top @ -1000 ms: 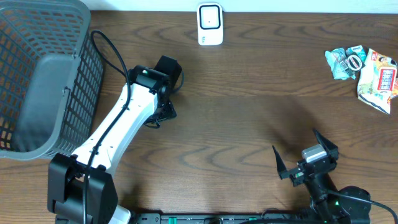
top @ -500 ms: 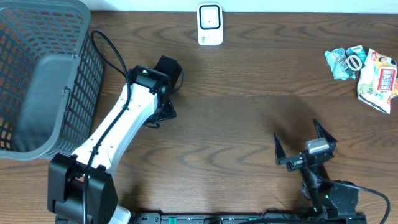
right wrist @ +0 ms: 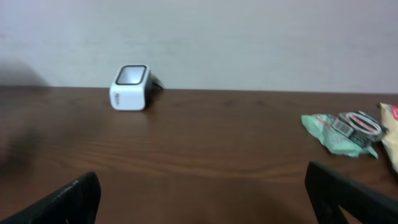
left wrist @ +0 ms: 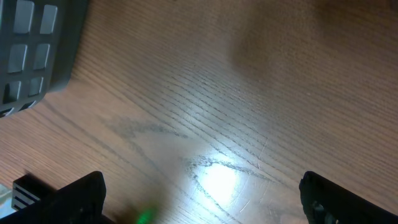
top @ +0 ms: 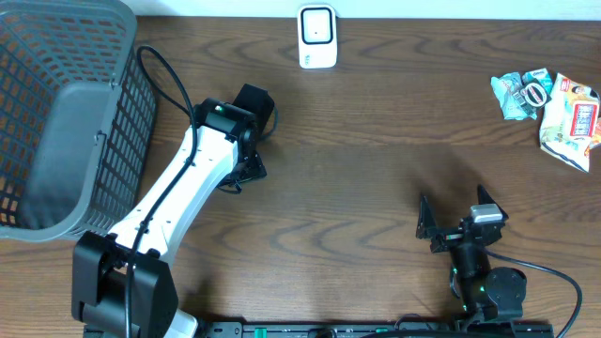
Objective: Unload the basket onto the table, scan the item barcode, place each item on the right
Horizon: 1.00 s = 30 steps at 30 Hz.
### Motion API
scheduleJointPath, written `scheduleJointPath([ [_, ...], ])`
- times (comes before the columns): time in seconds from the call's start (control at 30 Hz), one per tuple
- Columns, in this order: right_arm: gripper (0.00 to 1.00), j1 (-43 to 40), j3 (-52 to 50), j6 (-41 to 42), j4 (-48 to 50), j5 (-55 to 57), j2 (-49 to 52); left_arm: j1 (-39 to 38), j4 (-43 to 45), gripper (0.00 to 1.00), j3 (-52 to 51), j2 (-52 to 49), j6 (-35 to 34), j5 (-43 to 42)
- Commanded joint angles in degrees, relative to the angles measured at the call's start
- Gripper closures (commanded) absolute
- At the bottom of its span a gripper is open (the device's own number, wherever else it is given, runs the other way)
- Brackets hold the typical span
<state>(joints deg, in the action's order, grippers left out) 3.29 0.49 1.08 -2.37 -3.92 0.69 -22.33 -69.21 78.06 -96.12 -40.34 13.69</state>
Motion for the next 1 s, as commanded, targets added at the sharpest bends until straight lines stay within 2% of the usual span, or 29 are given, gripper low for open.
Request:
scheduleJointPath([
  [0.0,0.01,-0.4,-0.2,2.1,-2.1,3.0,-0.4,0.1,-0.4,0.02,-0.3,0.3,-0.5,0.9],
  [0.97,0.01,-0.3,-0.2,1.0,-2.2,3.4,-0.4,0.1,-0.4,0.02,-0.3,0.3,-0.5,0.9],
])
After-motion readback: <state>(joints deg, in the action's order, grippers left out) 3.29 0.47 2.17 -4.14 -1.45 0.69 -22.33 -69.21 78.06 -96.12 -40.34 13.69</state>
